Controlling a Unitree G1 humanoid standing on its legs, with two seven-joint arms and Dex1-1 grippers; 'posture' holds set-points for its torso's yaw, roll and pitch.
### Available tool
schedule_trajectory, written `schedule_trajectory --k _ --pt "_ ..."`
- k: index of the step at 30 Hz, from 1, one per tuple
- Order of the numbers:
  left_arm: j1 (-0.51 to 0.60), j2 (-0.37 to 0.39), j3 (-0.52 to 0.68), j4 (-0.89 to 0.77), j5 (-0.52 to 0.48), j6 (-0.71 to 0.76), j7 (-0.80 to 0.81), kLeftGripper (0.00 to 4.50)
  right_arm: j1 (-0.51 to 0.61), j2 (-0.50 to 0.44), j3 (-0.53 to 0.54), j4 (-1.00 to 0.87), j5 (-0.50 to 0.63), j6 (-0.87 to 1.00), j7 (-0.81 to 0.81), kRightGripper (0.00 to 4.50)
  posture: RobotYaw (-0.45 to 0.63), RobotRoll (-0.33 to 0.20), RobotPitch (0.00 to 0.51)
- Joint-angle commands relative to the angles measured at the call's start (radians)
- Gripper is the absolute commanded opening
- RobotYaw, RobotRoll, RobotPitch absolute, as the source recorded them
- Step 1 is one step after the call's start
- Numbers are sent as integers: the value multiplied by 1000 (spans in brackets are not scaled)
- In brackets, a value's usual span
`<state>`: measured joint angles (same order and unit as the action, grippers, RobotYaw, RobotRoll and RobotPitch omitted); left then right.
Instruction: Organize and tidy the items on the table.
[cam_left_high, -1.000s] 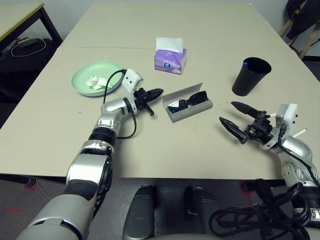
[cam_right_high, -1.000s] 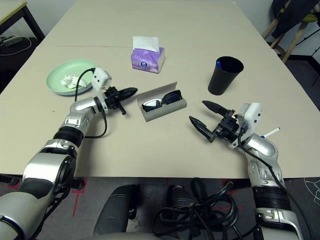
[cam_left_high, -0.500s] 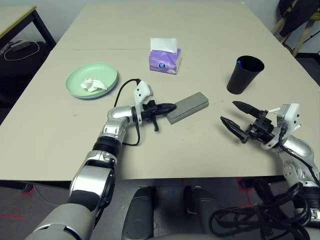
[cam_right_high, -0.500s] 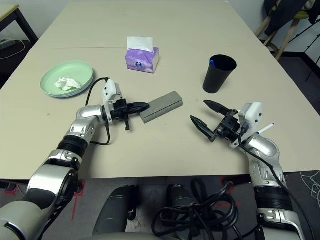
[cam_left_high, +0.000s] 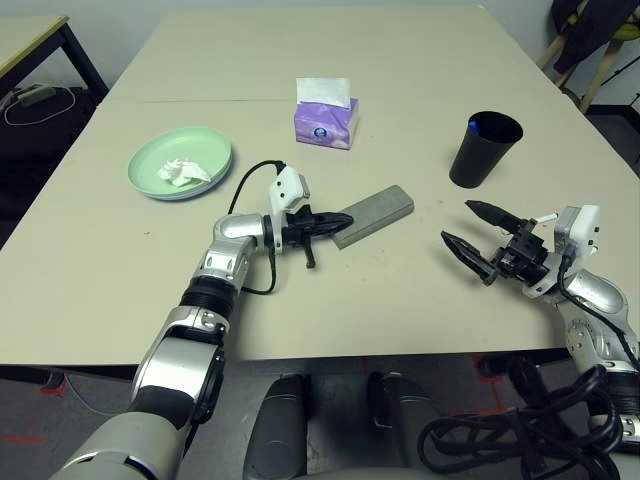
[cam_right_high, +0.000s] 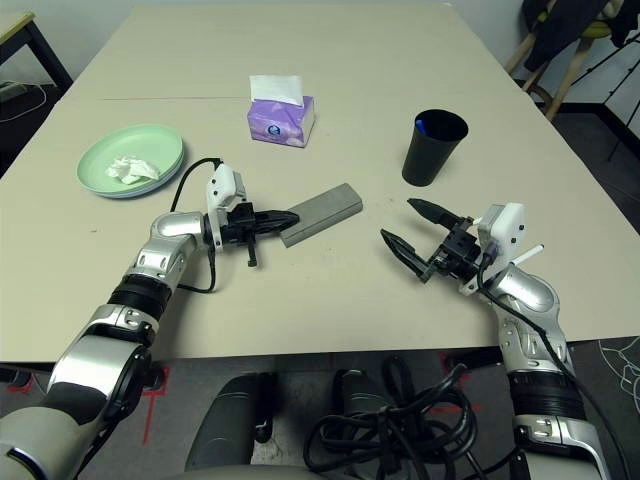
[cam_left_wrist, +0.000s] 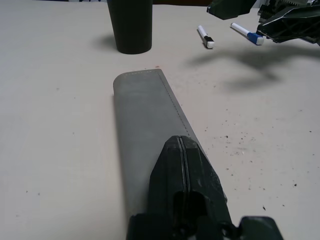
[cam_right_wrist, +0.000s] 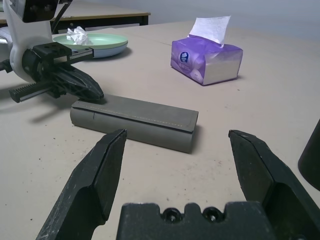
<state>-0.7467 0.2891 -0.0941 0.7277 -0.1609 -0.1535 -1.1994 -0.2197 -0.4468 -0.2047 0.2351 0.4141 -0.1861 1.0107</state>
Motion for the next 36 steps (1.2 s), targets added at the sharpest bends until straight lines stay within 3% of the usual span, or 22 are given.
schedule_trajectory --k 1,6,11,17,23,31,36 --pt "-17 9 35 -119 -79 54 -33 558 10 -15 4 3 -6 -1 -5 4500 61 0 121" --pt "24 27 28 -336 -123 126 -26 2408 -14 -49 9 3 4 68 -2 4500 77 0 119" --pt "101 57 -44 -497 -104 193 -34 4403 -47 -150 40 35 -4 107 125 4500 103 0 122" --pt "168 71 -84 -576 -107 233 -14 4460 -132 -340 90 149 -58 44 358 4500 99 0 129" --pt "188 75 -98 -567 -135 249 -49 4460 -257 -518 193 276 -194 -100 558 4500 73 0 140" --pt "176 52 -117 -455 -102 172 -69 4460 -411 -618 337 442 -435 -354 587 4500 34 0 157" --pt "176 39 -120 -422 -90 153 -49 4460 -506 -673 427 504 -523 -423 604 4500 23 0 174"
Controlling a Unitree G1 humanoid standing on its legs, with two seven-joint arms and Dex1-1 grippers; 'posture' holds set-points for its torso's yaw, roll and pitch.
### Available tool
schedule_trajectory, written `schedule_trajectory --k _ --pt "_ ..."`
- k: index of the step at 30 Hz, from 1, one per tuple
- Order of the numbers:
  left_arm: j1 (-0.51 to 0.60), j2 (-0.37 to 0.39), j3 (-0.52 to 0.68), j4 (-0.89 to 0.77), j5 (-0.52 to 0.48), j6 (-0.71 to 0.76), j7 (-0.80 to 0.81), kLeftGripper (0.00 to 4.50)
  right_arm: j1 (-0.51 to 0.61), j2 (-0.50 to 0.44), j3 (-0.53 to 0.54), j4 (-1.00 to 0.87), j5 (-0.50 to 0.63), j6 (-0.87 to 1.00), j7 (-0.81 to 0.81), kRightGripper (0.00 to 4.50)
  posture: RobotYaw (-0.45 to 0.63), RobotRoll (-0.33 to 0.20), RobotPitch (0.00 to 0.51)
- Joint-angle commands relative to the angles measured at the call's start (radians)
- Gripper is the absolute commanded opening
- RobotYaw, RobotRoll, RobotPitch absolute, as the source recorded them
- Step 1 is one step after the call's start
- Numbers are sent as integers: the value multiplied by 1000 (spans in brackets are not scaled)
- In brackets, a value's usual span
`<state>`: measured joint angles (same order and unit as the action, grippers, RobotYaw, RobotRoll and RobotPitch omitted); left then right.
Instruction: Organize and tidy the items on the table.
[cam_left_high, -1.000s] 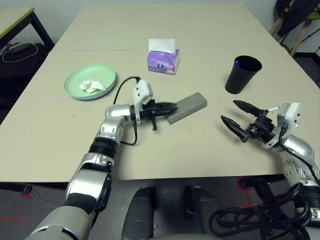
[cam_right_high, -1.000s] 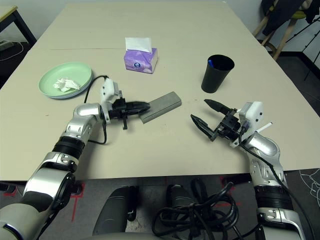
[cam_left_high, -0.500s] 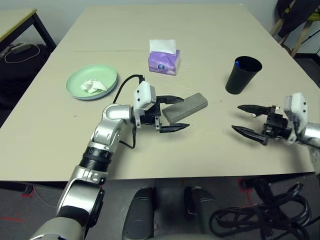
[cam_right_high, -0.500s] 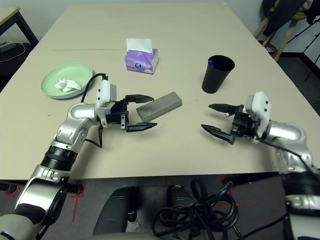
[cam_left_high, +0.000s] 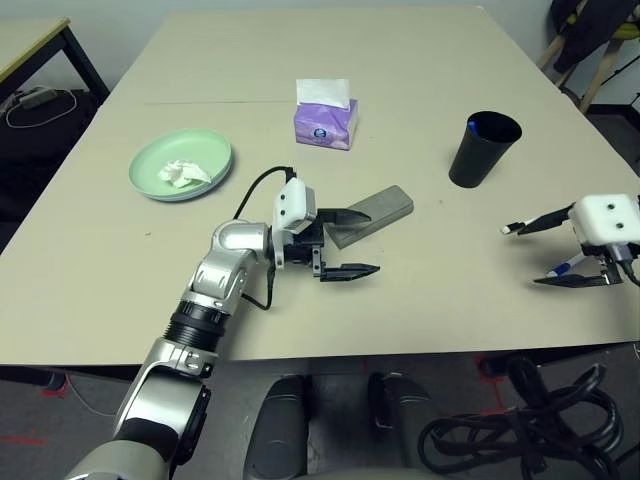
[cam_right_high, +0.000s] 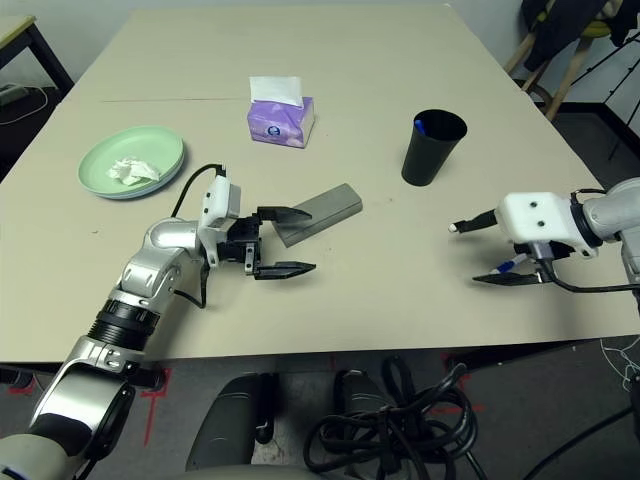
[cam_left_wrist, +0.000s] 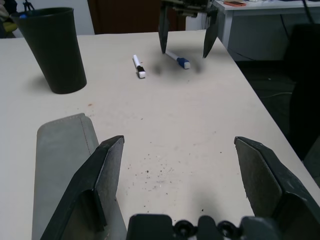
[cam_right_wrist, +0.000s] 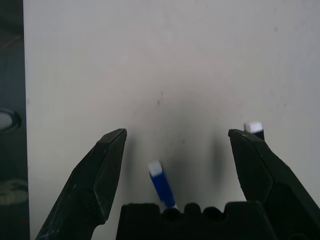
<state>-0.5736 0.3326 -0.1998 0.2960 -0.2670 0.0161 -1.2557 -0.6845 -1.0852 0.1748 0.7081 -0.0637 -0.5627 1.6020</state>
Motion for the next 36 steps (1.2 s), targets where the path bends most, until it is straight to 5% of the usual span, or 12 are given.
schedule_trajectory --k 1,10,32,36 --pt "4 -7 -13 9 16 -17 12 4460 -62 -36 62 43 -56 -67 12 4500 23 0 175" --pt "13 -10 -9 -8 11 -12 46 4460 -192 -26 183 161 -181 -269 11 4500 44 0 189" --pt "24 6 -3 -38 5 -4 81 4460 -269 27 314 374 -450 -516 -254 4500 84 0 194" --pt "29 9 -3 -47 4 -1 85 4500 -272 31 324 386 -457 -477 -225 3491 89 0 194"
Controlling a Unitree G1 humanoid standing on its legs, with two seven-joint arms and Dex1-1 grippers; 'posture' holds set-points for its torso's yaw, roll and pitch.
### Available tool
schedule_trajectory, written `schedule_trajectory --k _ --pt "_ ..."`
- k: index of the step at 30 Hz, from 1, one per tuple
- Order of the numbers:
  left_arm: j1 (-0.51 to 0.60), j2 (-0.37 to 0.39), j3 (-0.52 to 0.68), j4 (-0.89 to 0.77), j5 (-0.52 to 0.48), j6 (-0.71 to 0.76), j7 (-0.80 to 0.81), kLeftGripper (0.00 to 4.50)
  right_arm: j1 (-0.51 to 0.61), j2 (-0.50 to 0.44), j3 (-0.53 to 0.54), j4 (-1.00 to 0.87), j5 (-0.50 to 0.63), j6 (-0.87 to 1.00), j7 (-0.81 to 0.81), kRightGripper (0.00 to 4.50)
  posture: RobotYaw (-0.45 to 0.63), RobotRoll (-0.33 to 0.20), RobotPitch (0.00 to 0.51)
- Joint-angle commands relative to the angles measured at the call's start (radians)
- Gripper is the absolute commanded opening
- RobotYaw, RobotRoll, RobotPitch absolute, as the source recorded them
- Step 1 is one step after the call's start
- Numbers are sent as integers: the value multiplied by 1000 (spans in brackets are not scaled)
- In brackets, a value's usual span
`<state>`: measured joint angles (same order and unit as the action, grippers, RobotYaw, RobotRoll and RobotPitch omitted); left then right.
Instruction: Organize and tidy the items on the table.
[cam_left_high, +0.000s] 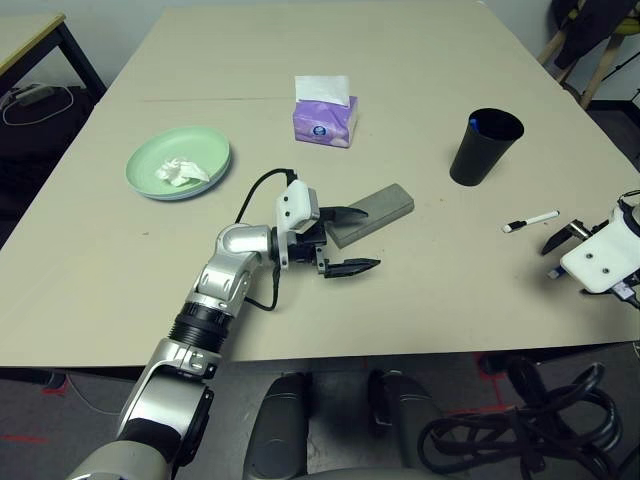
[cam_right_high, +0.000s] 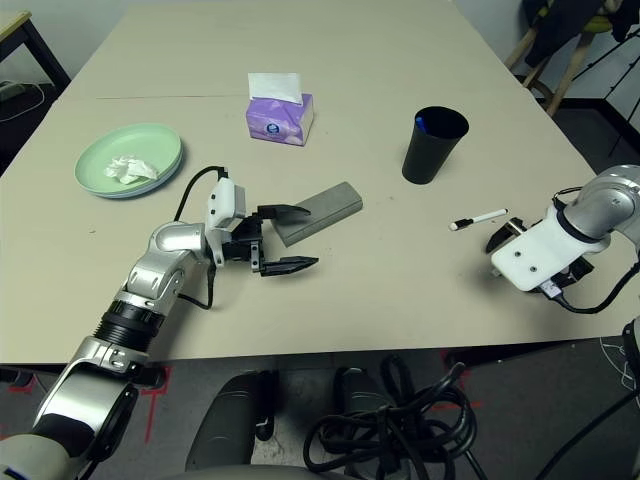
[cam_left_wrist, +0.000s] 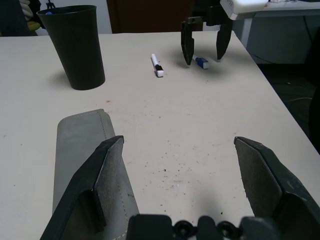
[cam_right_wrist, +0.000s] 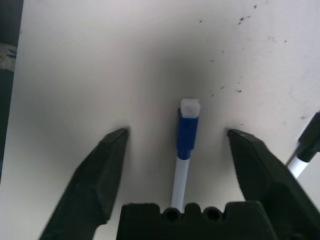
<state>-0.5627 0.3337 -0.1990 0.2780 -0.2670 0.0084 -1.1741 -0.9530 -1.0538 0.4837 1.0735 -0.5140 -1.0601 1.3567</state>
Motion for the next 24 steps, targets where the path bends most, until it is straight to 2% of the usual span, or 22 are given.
schedule_trajectory --k 1,2,7,8,9,11,13,15,19,20,24 --pt "20 8 -4 -32 4 9 5 4500 -6 -2 18 21 -8 31 30 3111 89 0 194" --pt "22 8 -4 -37 3 11 7 4500 -7 -2 19 22 -5 43 40 2814 89 0 193" --pt "29 5 -8 -49 4 16 11 4500 -1 4 12 15 20 65 69 779 89 0 180" --pt "28 5 -9 -47 5 15 11 4500 0 6 9 12 26 69 74 438 89 0 176" --pt "27 5 -9 -45 6 14 10 4500 1 8 7 10 34 72 81 316 89 0 173" --pt "23 8 -9 -41 11 9 9 4500 0 17 -6 6 65 94 104 317 91 0 165" --pt "20 12 -7 -44 10 12 7 4500 2 36 -45 -14 158 184 190 317 90 0 160" --pt "21 18 -4 -48 7 15 4 4500 5 35 -31 -83 302 330 249 317 88 0 154" --pt "25 24 -1 -41 5 11 1 4500 79 -43 22 -462 736 870 258 317 89 0 145" --pt "25 25 0 -40 4 12 3 4500 89 -48 0 -522 791 954 258 317 89 0 144" --pt "22 28 5 -30 4 11 10 4500 139 7 -169 -641 881 1139 210 317 84 0 138"
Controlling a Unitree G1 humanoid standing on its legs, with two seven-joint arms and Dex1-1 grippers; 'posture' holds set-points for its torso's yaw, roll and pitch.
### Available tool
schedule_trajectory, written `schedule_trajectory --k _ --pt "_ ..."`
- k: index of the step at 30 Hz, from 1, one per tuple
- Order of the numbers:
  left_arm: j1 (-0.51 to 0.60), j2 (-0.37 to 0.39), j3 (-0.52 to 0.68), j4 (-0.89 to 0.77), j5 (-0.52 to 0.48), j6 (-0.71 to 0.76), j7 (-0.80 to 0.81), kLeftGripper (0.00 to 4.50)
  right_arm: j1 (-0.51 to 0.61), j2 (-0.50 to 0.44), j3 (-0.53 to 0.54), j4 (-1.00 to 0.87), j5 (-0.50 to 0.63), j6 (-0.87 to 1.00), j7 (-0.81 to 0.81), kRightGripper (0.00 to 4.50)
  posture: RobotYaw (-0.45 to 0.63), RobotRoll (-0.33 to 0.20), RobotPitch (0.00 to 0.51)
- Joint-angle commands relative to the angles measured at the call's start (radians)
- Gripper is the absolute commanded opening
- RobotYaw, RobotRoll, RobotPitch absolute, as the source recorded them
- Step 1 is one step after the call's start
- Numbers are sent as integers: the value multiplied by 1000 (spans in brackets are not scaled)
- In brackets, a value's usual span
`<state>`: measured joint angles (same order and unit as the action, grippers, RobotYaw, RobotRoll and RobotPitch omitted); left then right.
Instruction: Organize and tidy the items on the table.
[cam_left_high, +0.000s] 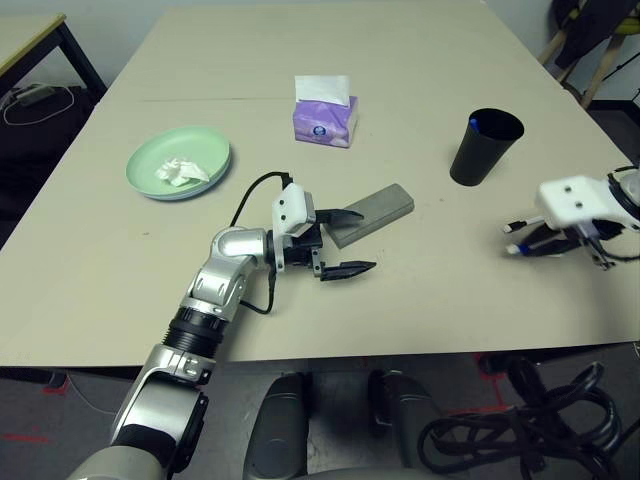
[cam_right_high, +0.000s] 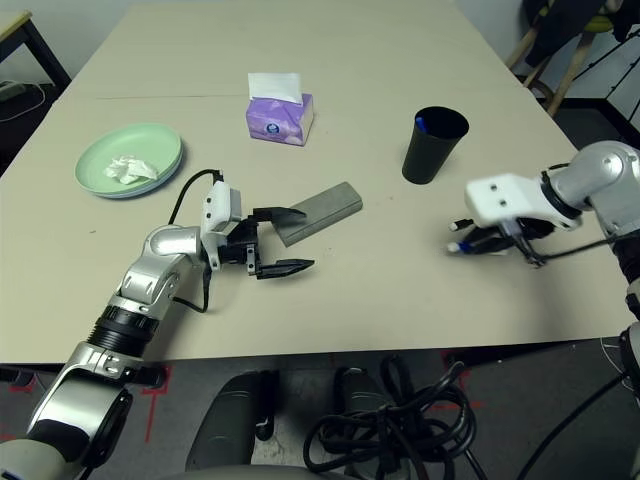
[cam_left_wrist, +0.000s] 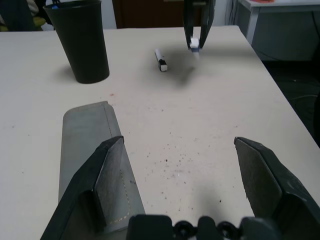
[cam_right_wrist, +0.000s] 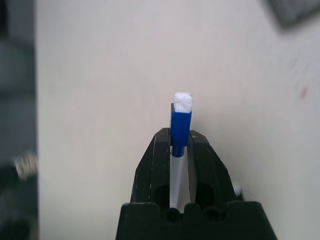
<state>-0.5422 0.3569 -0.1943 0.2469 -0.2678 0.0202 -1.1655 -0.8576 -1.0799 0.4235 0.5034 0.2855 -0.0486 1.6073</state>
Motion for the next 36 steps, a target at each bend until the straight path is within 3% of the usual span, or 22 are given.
schedule_trajectory --k 1,7,12,15,18,26,36 --pt "0 6 2 5 6 -3 3 4500 65 53 -151 -101 107 166 -71 317 82 0 137" --pt "-14 -1 19 34 15 -20 33 4500 195 296 -431 -249 236 277 -436 317 65 0 133" --pt "-28 -13 43 53 13 -10 89 4500 214 569 -624 -251 210 65 -800 317 53 0 129" --pt "-23 -6 40 49 12 -9 86 4500 211 646 -659 -282 202 36 -904 317 53 0 128" --pt "-25 1 38 52 14 -12 82 4500 184 671 -674 -293 209 56 -966 317 55 0 126" --pt "-38 6 39 64 16 -17 83 4500 22 616 -694 -199 144 147 -1140 317 61 0 124" --pt "-48 20 44 71 17 -21 80 4500 -76 529 -677 -130 75 472 -1293 317 62 0 124"
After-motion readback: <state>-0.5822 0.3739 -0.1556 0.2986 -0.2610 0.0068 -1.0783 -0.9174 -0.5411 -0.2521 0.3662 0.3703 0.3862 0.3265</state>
